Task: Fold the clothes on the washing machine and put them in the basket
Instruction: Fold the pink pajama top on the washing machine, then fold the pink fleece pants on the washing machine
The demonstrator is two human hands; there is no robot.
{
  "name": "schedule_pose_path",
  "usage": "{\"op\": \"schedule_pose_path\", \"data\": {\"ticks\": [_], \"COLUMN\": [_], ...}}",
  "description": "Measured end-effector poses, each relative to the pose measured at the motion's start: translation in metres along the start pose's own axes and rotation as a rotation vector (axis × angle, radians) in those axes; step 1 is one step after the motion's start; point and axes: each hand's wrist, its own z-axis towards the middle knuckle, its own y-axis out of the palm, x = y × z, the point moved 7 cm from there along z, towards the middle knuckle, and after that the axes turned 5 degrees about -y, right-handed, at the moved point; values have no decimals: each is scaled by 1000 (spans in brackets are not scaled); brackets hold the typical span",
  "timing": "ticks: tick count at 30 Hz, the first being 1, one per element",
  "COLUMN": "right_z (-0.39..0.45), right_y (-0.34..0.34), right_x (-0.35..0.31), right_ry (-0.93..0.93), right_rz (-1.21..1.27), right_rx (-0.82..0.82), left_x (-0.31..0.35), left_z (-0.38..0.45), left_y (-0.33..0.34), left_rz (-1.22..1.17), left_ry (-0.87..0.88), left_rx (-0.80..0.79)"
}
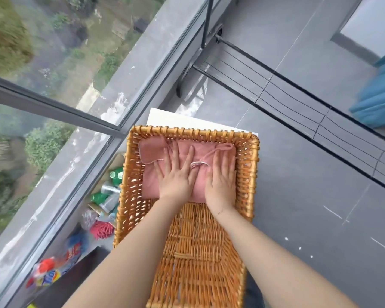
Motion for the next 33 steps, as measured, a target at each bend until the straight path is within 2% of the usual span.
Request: {"op": "schedule_pose_path", "data": {"ticks": [5, 8, 11, 13, 16, 18, 26, 33], "right_z": [1, -7, -37, -61, -94, -122, -182, -257], "right_y": [-1, -21, -57, -87, -132, -165, -278, -389], "right_x": [1, -5, -18, -25, -24, -18, -7, 29], "right_ry": [31, 22, 23, -23, -80, -105, -174, -225], "right_rz": [12, 196, 414, 460, 521, 553, 594, 574], "right_rx": [-133, -208, -184, -126, -47, -17, 41, 276], "left_x": [3, 4, 10, 20, 43, 59, 138, 254], "left_z": [0, -2, -11, -29, -77, -117, -216, -281], "left_y": [-3, -10, -31, -60, -113, -139, -209, -259], "left_rz": [14, 15, -1, -8, -81, -134, -342, -476], "left_ry": [-23, -35, -79, -96, -49, 29, 116, 358], "left_rx": [-49, -150, -259, -189, 112, 197, 117, 118]}}
